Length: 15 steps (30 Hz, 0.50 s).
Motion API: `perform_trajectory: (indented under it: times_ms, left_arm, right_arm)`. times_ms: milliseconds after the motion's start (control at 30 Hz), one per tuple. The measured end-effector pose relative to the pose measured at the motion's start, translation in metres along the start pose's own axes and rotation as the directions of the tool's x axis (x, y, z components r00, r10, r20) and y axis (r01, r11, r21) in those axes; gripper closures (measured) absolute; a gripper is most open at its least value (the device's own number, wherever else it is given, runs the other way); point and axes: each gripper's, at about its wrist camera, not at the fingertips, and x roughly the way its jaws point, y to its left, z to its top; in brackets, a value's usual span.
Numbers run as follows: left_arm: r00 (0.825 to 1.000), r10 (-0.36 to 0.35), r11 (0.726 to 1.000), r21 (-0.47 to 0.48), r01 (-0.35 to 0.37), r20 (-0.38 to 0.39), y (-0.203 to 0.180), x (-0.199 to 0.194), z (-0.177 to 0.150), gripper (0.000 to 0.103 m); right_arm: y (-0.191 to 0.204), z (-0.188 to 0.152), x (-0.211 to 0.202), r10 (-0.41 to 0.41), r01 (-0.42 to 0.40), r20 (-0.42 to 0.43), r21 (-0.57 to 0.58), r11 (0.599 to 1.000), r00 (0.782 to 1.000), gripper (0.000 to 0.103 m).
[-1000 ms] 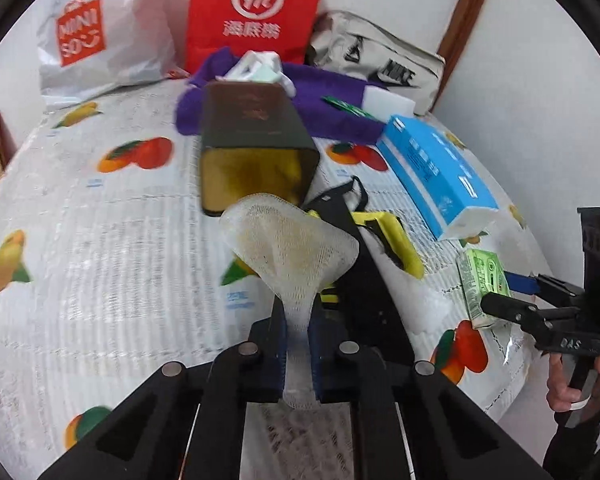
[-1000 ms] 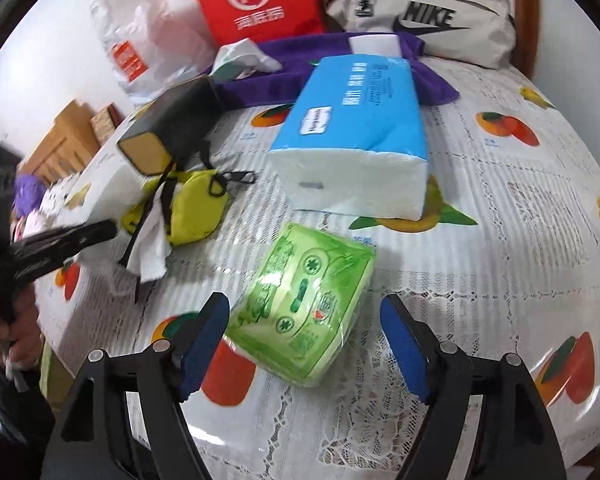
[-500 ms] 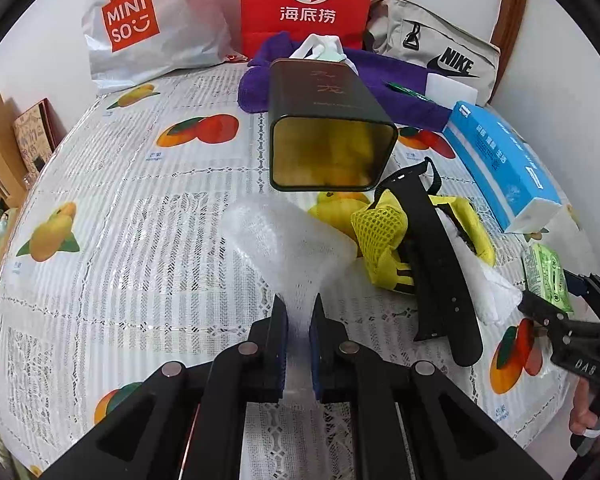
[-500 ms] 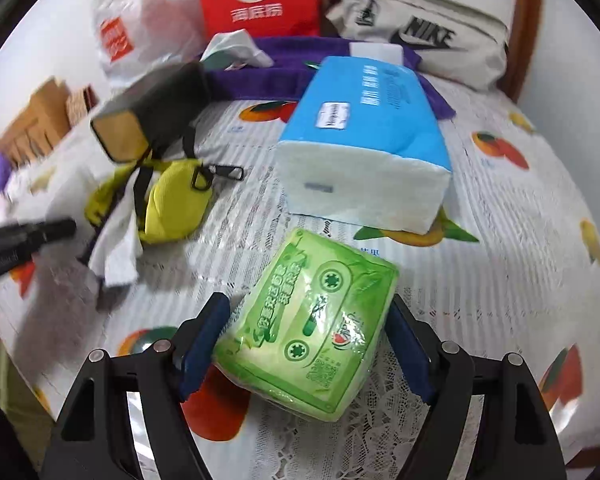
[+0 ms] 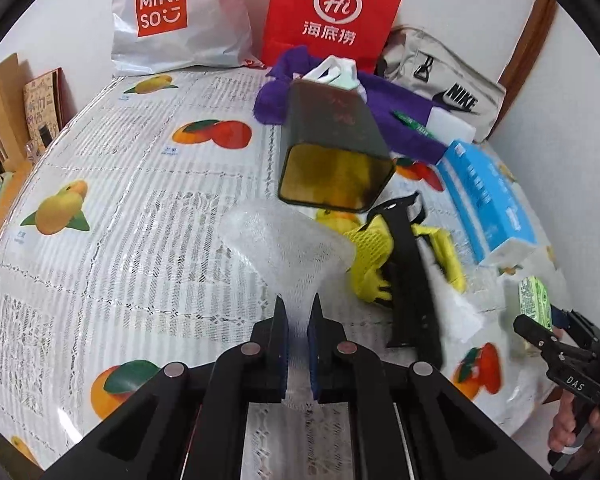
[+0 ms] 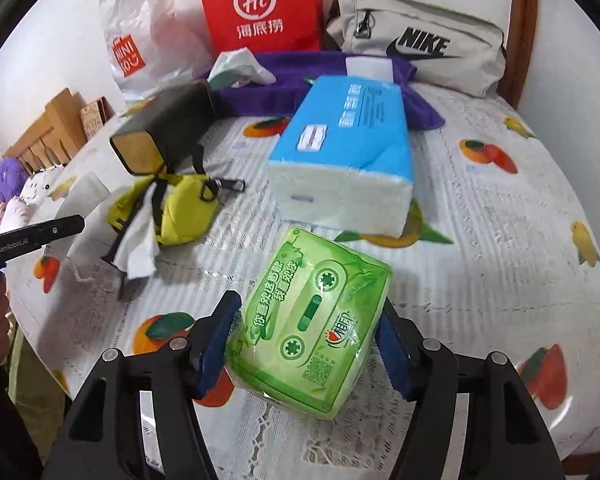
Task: Organize soft objects
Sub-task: 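Carry the green tissue pack over the purple towel while the left tool carries the mesh bag there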
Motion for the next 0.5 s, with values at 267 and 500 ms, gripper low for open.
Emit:
perform_trajectory:
  times_ms: [267,500]
  left_arm:
    - [0.999,-0.014,1.0,0.008,0.014,0.029,-0.013,-0.024,0.019,0.095]
    - [0.998,-0.013,1.0,0.024,0.012,0.064,-0.023,-0.041,0.046,0.095]
  right_arm:
    - [0.0,0.026,-0.033,0.037,-0.036,0.058,-0.024,0.999,0.998,0.038]
    - [0.003,0.053,-0.05,0.06,-0.054,0.103,-0.062,0.997,0.993,0.038]
